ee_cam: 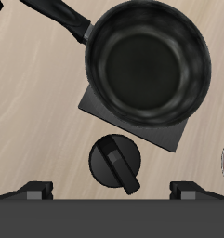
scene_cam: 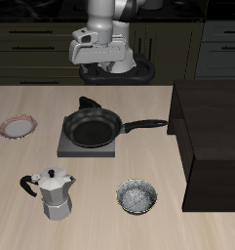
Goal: Turn off the stove
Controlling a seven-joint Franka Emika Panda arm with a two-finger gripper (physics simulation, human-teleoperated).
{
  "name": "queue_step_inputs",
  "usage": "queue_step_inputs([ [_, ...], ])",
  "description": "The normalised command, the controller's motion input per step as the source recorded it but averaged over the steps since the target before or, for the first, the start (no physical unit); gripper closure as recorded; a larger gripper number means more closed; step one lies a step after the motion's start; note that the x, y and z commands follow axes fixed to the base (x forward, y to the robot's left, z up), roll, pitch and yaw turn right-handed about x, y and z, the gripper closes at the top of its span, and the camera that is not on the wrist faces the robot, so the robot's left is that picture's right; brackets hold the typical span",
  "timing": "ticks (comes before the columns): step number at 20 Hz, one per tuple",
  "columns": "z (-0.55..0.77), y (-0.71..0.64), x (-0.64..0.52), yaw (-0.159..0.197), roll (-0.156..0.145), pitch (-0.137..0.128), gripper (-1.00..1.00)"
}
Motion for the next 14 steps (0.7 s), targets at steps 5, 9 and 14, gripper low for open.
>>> queue_step_inputs([
  [5, -0.07, -0.05, 0.02, 0.071, 0.031, 0.024, -1.0],
  [9, -0.18, -0.08, 0.01, 0.091, 0.045, 0.025, -1.0],
  [14, -0.17, -0.07, 0.01, 0.065, 0.013, 0.004, -1.0],
])
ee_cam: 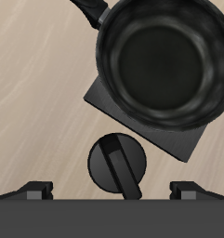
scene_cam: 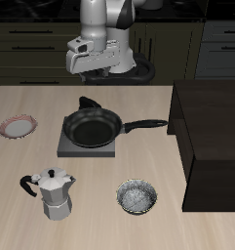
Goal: Turn off the stove
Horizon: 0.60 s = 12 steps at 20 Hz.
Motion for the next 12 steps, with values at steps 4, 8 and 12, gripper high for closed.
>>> queue_step_inputs([
  [4, -0.24, -0.08, 0.0, 0.063, 0.014, 0.002, -1.0],
  [8, -0.16, -0.04, -0.02, 0.034, 0.002, 0.002, -1.0],
  [12, -0.12, 0.0, -0.05, 0.025, -0.009, -0.003, -1.0],
])
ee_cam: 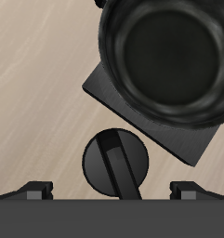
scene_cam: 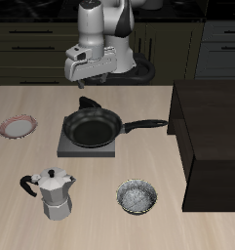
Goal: Turn off the stove
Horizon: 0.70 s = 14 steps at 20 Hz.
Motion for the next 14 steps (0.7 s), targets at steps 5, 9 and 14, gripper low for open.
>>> queue_step_inputs([
  [5, -0.13, -0.02, -0.07, 0.046, 0.0, -0.014, -1.0],
  [9, -0.2, -0.13, -0.01, 0.029, -0.026, 0.007, -1.0],
  [14, -0.19, -0.1, -0.01, 0.035, -0.006, 0.011, -1.0],
])
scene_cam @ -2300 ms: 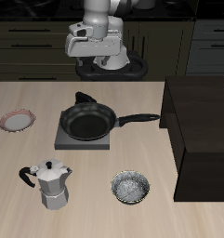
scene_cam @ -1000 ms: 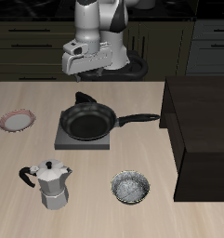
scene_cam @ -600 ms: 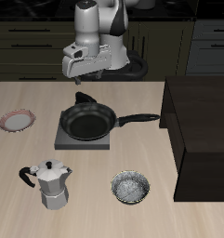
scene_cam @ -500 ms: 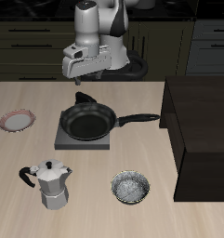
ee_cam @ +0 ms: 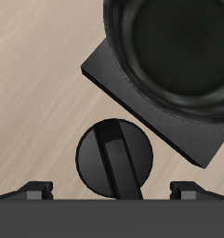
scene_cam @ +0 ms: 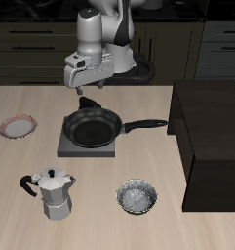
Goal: Turn off the stove
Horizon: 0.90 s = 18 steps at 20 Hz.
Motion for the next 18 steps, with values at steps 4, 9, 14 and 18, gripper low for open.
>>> queue_step_inputs([
  [4, -0.09, -0.08, 0.08, 0.029, -0.009, -0.01, -1.0],
  [9, -0.19, -0.03, 0.1, -0.007, 0.018, 0.033, -1.0],
  [14, -0.14, -0.03, -0.01, -0.004, 0.047, 0.022, -1.0],
  [18, -0.17, 0.0, -0.04, 0.006, 0.031, 0.029, -1.0],
])
